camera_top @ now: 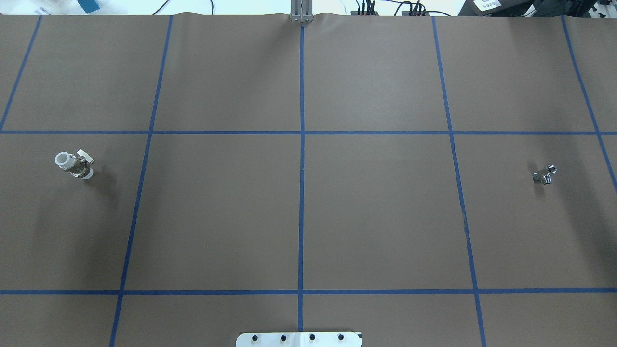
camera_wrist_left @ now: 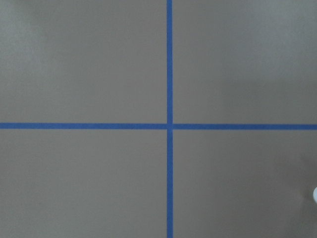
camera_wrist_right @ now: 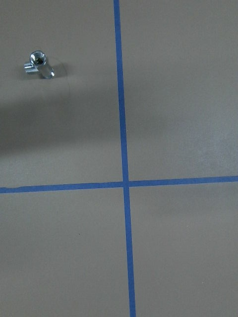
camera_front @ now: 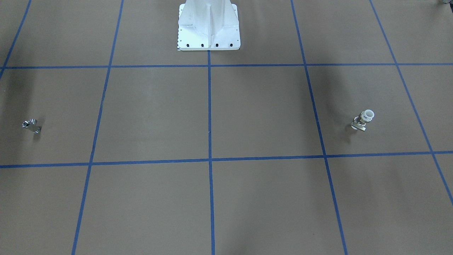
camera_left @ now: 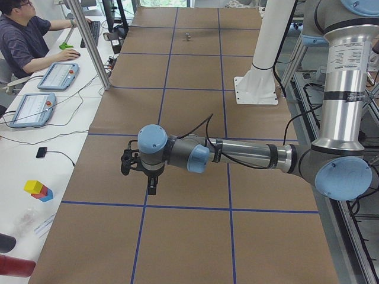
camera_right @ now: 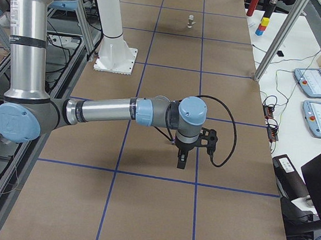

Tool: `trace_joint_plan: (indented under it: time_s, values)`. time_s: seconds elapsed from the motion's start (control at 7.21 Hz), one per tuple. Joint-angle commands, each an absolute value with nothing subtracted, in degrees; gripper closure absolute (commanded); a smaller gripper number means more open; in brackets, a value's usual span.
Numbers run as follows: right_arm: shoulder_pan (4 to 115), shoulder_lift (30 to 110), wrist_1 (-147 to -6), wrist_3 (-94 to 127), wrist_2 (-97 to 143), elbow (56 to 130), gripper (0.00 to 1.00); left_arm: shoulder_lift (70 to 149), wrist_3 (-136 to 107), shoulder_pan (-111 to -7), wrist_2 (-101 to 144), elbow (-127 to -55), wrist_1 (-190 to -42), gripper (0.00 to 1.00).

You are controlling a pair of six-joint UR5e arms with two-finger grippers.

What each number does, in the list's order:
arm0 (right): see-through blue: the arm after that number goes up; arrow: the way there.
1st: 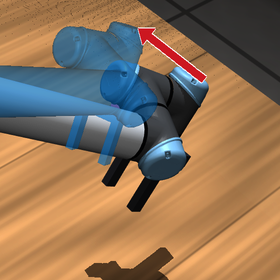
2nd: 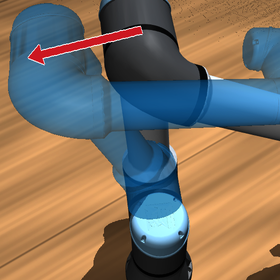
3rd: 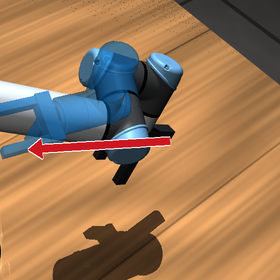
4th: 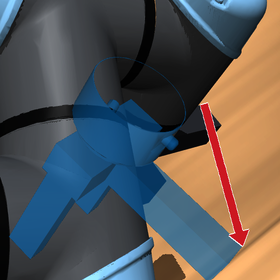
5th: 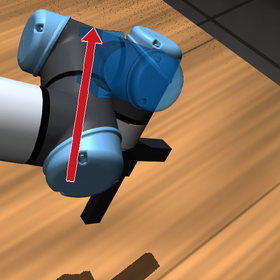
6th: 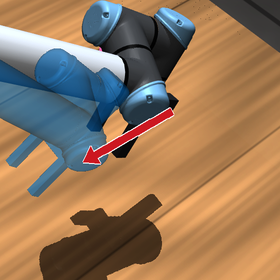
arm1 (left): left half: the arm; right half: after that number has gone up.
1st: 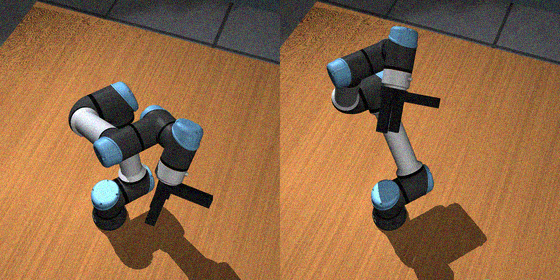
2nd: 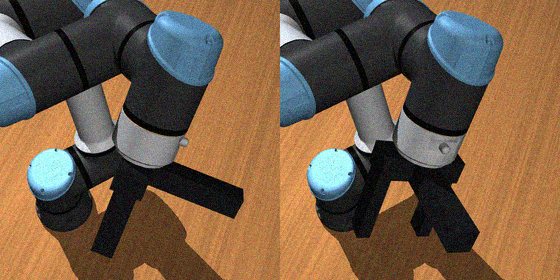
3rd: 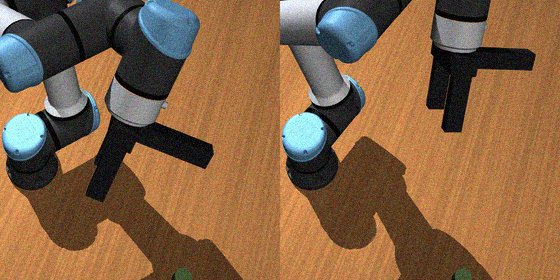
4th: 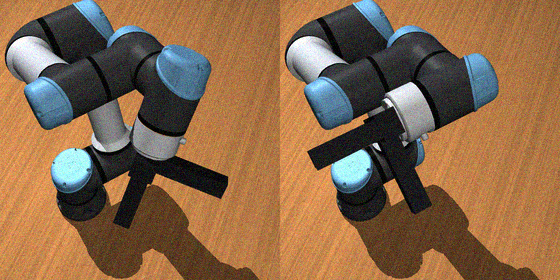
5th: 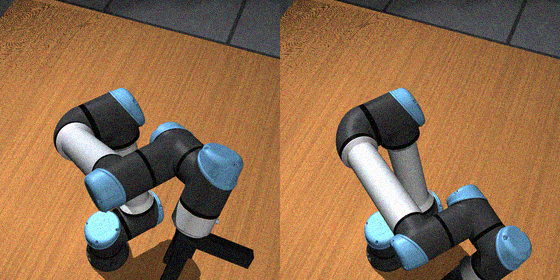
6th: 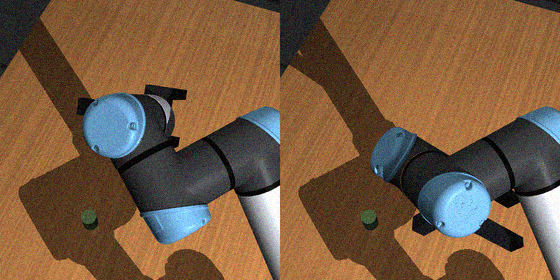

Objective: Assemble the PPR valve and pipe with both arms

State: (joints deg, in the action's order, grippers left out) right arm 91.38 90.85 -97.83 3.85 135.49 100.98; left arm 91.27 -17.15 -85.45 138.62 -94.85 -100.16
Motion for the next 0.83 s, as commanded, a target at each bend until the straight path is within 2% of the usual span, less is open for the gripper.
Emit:
trace_joint_plan:
  time_s: [0.0, 0.28, 0.69]
  values:
    - [91.32, 91.93, -94.49, 4.22, 135.96, 101.07, 0.00, 91.67, -33.21, -74.59, 132.94, -101.46, -101.59, 0.00]
    - [91.23, 91.76, -94.40, 4.13, 135.79, 100.81, 0.00, 92.71, -40.25, -67.61, 129.64, -105.37, -101.95, 0.00]
    - [91.23, 91.67, -94.48, 4.22, 136.23, 100.90, 0.00, 95.18, -30.47, -56.29, 120.01, -105.65, -104.77, 0.00]
